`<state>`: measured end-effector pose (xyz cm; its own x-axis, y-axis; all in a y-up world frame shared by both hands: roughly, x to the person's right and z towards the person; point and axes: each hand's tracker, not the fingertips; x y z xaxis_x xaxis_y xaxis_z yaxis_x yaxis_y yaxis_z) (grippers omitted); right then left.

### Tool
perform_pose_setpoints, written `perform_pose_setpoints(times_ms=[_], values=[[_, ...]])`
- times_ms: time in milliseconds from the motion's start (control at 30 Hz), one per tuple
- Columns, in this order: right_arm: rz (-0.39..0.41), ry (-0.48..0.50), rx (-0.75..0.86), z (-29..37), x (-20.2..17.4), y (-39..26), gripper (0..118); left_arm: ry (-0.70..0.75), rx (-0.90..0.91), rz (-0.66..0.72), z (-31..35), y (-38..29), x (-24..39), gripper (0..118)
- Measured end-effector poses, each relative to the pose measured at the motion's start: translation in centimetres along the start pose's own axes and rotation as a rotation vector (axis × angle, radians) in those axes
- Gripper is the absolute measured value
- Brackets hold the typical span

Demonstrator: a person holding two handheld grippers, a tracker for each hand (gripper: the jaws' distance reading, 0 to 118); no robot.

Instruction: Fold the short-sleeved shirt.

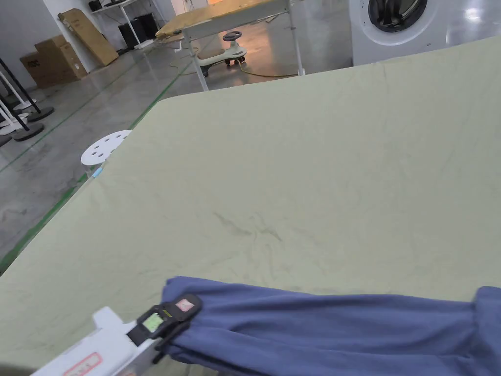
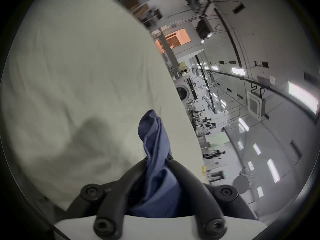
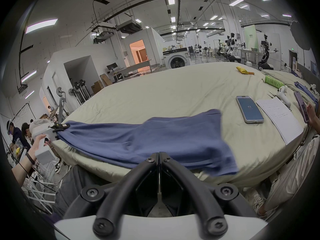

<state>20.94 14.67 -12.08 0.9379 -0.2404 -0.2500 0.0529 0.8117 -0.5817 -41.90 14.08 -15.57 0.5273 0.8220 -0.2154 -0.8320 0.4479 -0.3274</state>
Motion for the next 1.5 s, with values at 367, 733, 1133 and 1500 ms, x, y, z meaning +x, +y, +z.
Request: perform_pose_setpoints(times_ms=[367,733,1133,1500], values=[[-0.04,0.01,0.025,1.1,0.4,-1.2,0,0.021,-0.132,-0.454,-1.7,-5.0,7.0,1],[-0.048,0.0,0.071,3.3,0.8,-1.9,0,-0.037,-0.438,-0.557,-12.8,-18.6,11.0,49],[-0.106,0.047,0.037,2.4,1.1,-3.5,0,-0.031,-0.356,-0.449,-10.4,-16.3,10.0,15],[-0.099,0.048,0.015,2.2,0.6,-3.4,0,-0.031,-0.525,-0.45,-13.1,-18.4,10.0,27]])
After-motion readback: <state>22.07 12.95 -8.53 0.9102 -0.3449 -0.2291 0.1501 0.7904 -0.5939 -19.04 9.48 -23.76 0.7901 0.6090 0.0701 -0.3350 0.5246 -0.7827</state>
